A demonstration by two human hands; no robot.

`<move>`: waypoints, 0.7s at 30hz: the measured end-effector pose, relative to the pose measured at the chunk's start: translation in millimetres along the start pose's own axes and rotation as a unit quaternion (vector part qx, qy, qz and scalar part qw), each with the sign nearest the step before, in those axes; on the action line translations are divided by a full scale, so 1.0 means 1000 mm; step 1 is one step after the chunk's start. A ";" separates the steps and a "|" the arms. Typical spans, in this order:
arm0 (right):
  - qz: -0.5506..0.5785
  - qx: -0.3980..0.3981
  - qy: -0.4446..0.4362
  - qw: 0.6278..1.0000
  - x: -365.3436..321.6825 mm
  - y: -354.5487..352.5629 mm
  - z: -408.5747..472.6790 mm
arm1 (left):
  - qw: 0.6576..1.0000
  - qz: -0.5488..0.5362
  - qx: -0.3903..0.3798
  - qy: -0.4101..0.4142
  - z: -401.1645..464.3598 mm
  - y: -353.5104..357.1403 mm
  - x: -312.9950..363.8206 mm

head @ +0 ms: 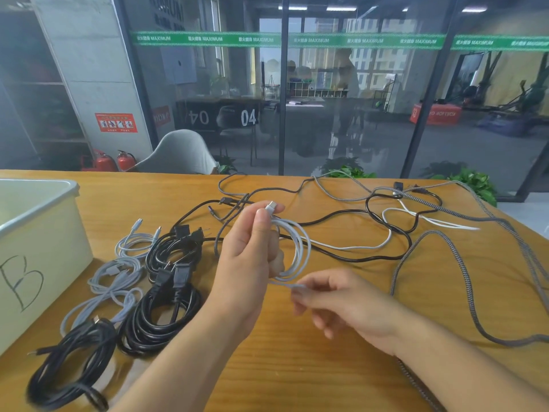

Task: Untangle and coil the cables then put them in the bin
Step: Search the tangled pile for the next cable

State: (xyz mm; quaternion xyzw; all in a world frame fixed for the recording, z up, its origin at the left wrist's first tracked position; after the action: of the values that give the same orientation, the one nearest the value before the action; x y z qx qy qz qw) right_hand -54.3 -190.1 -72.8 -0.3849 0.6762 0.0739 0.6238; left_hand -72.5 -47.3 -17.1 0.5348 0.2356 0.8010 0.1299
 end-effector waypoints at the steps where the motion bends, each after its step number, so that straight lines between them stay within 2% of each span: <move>1: 0.028 0.022 0.006 0.999 0.002 -0.004 0.002 | 1.000 -0.001 -0.004 -0.005 -0.001 0.001 -0.002; 6: 0.155 0.087 0.017 0.984 0.007 0.002 0.008 | 1.000 0.002 -0.014 -0.018 -0.004 0.006 -0.009; 10: 0.157 0.129 -0.011 0.979 0.004 -0.002 0.006 | 1.000 0.020 0.007 -0.008 -0.005 0.004 -0.010; 17: 0.170 0.065 -0.094 0.979 -0.012 0.002 0.002 | 0.998 0.035 0.037 0.025 -0.004 0.001 -0.002; 21: 0.227 0.052 -0.119 0.965 -0.016 0.001 0.004 | 0.996 0.067 0.039 0.044 -0.003 0.000 0.000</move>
State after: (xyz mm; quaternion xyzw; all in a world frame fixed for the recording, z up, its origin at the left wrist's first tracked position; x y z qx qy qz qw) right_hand -53.4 -180.3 -59.5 -0.1766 0.6694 0.2232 0.6862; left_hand -75.3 -48.2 -18.1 0.5184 0.2353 0.8209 0.0446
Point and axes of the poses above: each hand's wrist, its own z-axis towards the middle knuckle, its own y-axis out of the palm, x = y × z, the point moved 7 cm from there along z, towards the middle knuckle, and after that the axes turned 14 degrees about -z, right-handed, at the moved point
